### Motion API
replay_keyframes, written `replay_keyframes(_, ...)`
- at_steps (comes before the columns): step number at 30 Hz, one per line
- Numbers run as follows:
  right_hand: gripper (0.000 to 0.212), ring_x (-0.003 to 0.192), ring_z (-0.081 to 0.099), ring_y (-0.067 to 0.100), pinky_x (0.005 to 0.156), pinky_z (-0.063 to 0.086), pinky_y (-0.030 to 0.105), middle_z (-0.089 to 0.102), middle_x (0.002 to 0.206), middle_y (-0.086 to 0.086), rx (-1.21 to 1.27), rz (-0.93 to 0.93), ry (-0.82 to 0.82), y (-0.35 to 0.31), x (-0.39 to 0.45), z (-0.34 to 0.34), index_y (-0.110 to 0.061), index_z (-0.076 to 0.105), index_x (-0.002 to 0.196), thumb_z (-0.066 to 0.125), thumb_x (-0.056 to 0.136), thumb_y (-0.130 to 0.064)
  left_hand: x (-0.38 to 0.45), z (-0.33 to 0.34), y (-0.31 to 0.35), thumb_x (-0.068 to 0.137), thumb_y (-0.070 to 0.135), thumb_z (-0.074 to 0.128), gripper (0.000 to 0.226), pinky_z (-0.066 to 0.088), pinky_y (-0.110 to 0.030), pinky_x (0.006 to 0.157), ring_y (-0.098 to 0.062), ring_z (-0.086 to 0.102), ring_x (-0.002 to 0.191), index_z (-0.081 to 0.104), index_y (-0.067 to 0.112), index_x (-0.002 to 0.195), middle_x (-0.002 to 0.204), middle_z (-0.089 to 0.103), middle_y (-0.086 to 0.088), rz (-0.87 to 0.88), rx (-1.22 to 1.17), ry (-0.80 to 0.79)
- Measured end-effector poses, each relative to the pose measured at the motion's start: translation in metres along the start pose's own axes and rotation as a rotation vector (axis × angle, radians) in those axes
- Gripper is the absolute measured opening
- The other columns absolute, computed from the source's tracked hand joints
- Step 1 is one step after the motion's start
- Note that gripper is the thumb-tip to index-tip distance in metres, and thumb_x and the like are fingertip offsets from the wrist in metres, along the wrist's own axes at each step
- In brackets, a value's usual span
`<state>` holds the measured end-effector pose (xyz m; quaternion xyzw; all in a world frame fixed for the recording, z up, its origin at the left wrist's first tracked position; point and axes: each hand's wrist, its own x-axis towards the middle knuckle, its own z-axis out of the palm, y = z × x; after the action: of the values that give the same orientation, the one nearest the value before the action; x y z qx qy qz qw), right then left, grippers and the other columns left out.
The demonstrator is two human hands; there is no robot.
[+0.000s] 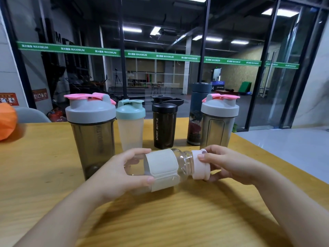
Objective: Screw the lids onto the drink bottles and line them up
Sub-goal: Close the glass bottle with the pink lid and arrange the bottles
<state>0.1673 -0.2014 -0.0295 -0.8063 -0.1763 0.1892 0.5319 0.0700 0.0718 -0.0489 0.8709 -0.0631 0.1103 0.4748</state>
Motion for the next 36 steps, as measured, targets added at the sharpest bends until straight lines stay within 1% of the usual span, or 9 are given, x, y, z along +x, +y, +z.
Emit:
replay_keyframes(2, 0.058, 0.094, 0.067, 0.021, 0.073, 0.055, 0.032, 0.063, 0.111, 0.011, 0.041, -0.027, -0.02, 0.002, 0.001, 0.002, -0.015, 0.053, 0.118, 0.07, 0.069, -0.04, 0.0, 0.001, -0.003, 0.05, 0.047, 0.081, 0.07, 0.035, -0.009, 0.086, 0.013, 0.045, 0.115, 0.054, 0.048, 0.115, 0.117, 0.055, 0.026, -0.018, -0.038, -0.02)
replay_keyframes(7, 0.052, 0.094, 0.067, 0.018, 0.072, 0.055, 0.029, 0.064, 0.114, 0.009, 0.12, -0.085, -0.042, 0.007, 0.006, 0.008, -0.021, 0.054, 0.119, 0.067, 0.072, -0.036, -0.002, 0.011, -0.009, 0.042, 0.065, 0.077, 0.081, 0.034, -0.029, 0.103, -0.004, 0.042, 0.127, 0.044, 0.046, 0.114, 0.13, 0.049, 0.022, -0.093, -0.103, 0.052)
replay_keyframes(11, 0.049, 0.098, 0.067, 0.019, 0.075, 0.054, 0.031, 0.065, 0.117, 0.011, 0.214, -0.134, -0.019, 0.018, 0.013, 0.011, -0.022, 0.058, 0.121, 0.07, 0.077, -0.039, -0.005, 0.025, -0.006, 0.071, 0.045, 0.076, 0.064, 0.039, -0.023, 0.089, -0.006, 0.048, 0.12, 0.034, 0.041, 0.119, 0.129, 0.045, 0.017, -0.123, -0.167, 0.136)
replay_keyframes(16, 0.058, 0.107, 0.065, 0.018, 0.081, 0.053, 0.029, 0.066, 0.121, 0.003, 0.255, -0.186, 0.017, 0.025, 0.02, 0.018, -0.024, 0.054, 0.131, 0.067, 0.078, -0.043, -0.006, 0.026, -0.003, 0.078, 0.046, 0.069, 0.065, 0.038, -0.014, 0.072, 0.003, 0.05, 0.1, 0.026, 0.034, 0.125, 0.124, 0.048, 0.011, -0.163, -0.178, 0.172)
replay_keyframes(21, 0.062, 0.111, 0.063, 0.018, 0.092, 0.051, 0.033, 0.064, 0.125, 0.001, 0.259, -0.21, -0.058, 0.029, 0.024, 0.012, -0.027, 0.05, 0.132, 0.07, 0.075, -0.036, -0.006, 0.025, 0.0, 0.06, 0.055, 0.063, 0.078, 0.038, -0.016, 0.074, -0.001, 0.053, 0.101, 0.032, 0.031, 0.126, 0.118, 0.054, 0.012, -0.165, -0.187, 0.199)
replay_keyframes(27, 0.081, 0.109, 0.063, 0.016, 0.085, 0.051, 0.027, 0.059, 0.128, 0.004, 0.222, -0.22, -0.154, 0.03, 0.032, 0.007, -0.031, 0.048, 0.13, 0.075, 0.054, -0.027, -0.002, 0.025, -0.001, 0.061, 0.063, 0.055, 0.077, 0.036, -0.012, 0.07, 0.005, 0.05, 0.094, 0.025, 0.035, 0.126, 0.108, 0.048, 0.024, -0.182, -0.094, 0.18)
replay_keyframes(29, 0.087, 0.106, 0.064, 0.014, 0.081, 0.052, 0.023, 0.057, 0.13, 0.004, 0.264, -0.199, -0.226, 0.028, 0.033, 0.002, -0.027, 0.045, 0.133, 0.073, 0.052, -0.02, -0.001, 0.025, -0.003, 0.065, 0.071, 0.062, 0.08, 0.036, -0.01, 0.066, 0.005, 0.051, 0.094, 0.026, 0.035, 0.126, 0.11, 0.049, 0.023, -0.187, -0.09, 0.18)
replay_keyframes(33, 0.085, 0.107, 0.064, 0.019, 0.081, 0.052, 0.026, 0.062, 0.125, 0.0, 0.289, -0.205, -0.277, 0.03, 0.037, -0.005, -0.033, 0.044, 0.131, 0.075, 0.055, -0.014, 0.0, 0.024, -0.007, 0.045, 0.074, 0.056, 0.091, 0.037, -0.009, 0.066, 0.007, 0.053, 0.096, 0.029, 0.036, 0.123, 0.113, 0.052, 0.021, -0.175, -0.078, 0.193)
replay_keyframes(36, 0.08, 0.101, 0.067, 0.02, 0.077, 0.053, 0.025, 0.067, 0.116, 0.003, 0.306, -0.214, -0.245, 0.032, 0.036, -0.006, -0.028, 0.048, 0.127, 0.079, 0.054, -0.016, 0.0, 0.025, -0.008, 0.05, 0.077, 0.061, 0.091, 0.039, -0.012, 0.075, 0.003, 0.053, 0.103, 0.031, 0.034, 0.125, 0.118, 0.051, 0.018, -0.163, -0.08, 0.216)
